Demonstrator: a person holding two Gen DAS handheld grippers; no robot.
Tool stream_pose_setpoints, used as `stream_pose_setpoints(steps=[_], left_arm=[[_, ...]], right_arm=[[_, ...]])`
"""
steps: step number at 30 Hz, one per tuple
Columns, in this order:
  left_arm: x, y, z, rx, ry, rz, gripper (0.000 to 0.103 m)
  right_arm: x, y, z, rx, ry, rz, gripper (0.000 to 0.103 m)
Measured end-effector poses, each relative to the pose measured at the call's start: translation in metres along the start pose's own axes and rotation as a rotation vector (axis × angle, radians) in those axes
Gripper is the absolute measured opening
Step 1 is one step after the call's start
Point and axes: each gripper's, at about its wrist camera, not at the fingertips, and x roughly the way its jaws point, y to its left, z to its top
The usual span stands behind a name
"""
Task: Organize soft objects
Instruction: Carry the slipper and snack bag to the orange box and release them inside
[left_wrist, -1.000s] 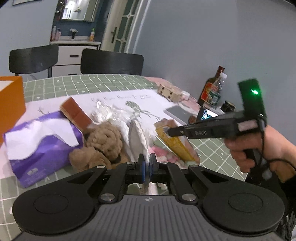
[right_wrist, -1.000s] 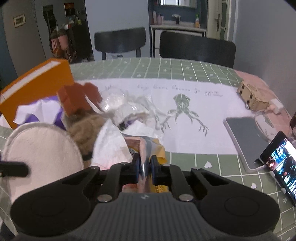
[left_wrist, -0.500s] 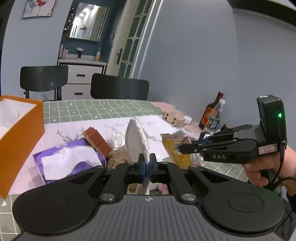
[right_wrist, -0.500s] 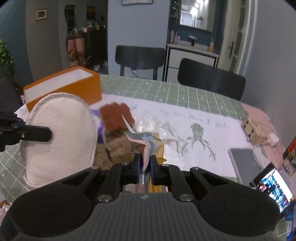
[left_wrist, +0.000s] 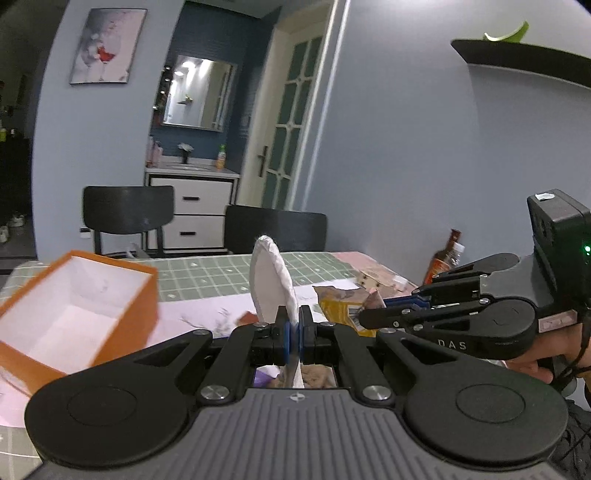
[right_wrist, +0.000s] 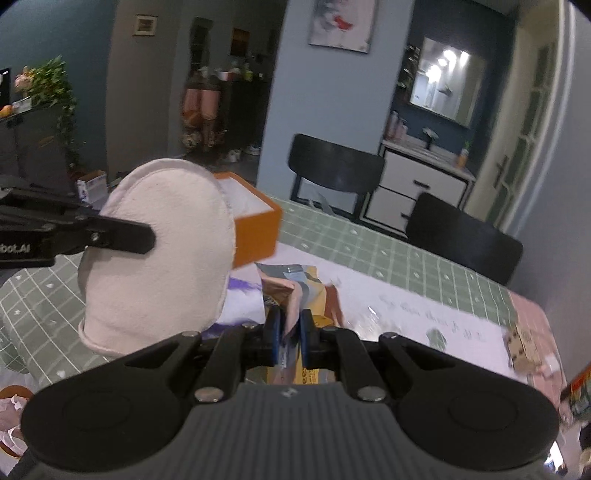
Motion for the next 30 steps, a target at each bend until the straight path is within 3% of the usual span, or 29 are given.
stream_pose_setpoints(steps=[13, 25, 30], left_arm=[[-0.012, 0.067, 0.023, -0.044, -0.005, 0.079, 0.004], [0.002, 0.144, 0.064, -0.066, 0.002, 0.186, 0.004], [0.021, 0.170, 0.076, -0.011, 0.045, 0.230, 0.004]], right_arm=[[0.034, 0.050, 0.052, -0.080, -0.010, 0.073, 0.008], [0.103, 0.077, 0.132, -0.107, -0.030, 0.146, 0.007], [0.147, 0.092, 0.160, -0.112, -0.011, 0.165, 0.007]])
